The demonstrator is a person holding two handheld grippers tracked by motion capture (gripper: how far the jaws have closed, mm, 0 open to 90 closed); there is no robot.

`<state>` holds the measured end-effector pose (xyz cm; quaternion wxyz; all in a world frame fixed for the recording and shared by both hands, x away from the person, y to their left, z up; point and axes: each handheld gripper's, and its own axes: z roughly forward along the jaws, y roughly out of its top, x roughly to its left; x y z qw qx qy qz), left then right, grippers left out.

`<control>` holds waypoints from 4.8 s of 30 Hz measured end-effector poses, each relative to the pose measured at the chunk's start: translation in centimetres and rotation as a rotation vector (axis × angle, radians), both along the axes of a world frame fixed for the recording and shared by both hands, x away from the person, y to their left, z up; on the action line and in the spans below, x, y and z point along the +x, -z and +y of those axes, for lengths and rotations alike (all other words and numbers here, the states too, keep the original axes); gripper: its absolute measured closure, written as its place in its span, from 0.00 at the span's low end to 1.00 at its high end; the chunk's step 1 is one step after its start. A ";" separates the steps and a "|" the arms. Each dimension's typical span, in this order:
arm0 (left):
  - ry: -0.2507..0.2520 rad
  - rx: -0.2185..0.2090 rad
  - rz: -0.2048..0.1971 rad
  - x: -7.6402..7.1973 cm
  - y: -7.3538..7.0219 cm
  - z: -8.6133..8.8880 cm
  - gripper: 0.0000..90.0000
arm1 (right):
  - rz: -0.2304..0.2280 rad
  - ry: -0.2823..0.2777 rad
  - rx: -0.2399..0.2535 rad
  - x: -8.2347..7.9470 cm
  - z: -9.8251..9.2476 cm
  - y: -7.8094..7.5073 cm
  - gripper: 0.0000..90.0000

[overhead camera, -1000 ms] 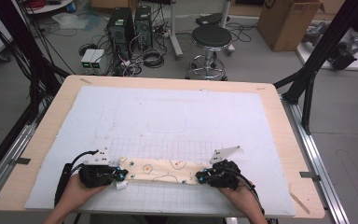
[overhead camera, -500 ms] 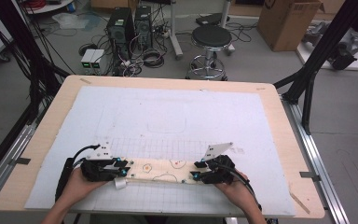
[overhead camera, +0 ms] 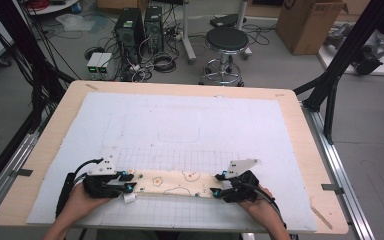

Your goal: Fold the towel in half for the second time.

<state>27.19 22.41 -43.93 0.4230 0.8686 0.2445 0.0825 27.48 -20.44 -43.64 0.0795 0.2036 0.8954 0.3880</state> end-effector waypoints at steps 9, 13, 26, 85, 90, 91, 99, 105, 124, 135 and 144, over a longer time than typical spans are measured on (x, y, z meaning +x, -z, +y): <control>-0.004 0.003 -0.017 -0.3 0.0 -0.1 0.72 | -0.008 0.016 0.011 -0.2 0.0 0.3 0.55; -0.017 -0.054 -0.014 -0.5 -0.7 0.3 0.61 | -0.002 0.036 0.088 -0.2 -0.3 -0.6 0.49; -0.206 -0.131 0.014 2.4 -1.3 0.4 0.59 | 0.133 0.238 0.202 2.7 -1.5 -0.9 0.53; -0.241 -0.127 0.060 2.8 -1.6 0.1 0.91 | 0.248 0.233 0.220 3.3 -1.4 -1.7 0.92; -0.268 -0.141 0.047 3.6 -2.4 0.2 0.91 | 0.223 0.242 0.215 4.0 -1.3 -2.4 0.92; -0.274 -0.151 0.044 4.0 -2.5 0.2 0.91 | 0.221 0.246 0.215 4.2 -1.2 -2.6 0.92; -0.308 -0.149 0.036 6.2 -3.0 -0.2 0.91 | 0.200 0.287 0.191 6.7 -1.0 -3.1 0.92; -0.348 -0.151 0.030 7.8 -2.9 -0.5 0.91 | 0.208 0.321 0.187 8.4 -1.0 -2.8 0.92; -0.445 -0.129 0.043 11.0 -1.3 -1.4 0.90 | 0.219 0.414 0.196 11.9 -0.8 -1.6 0.92; -0.478 -0.119 0.070 11.8 0.0 -1.7 0.86 | 0.242 0.450 0.193 12.7 -0.9 -0.1 0.90; -0.487 -0.122 0.071 11.8 -0.2 -1.3 0.79 | 0.241 0.458 0.199 12.7 -1.0 0.0 0.82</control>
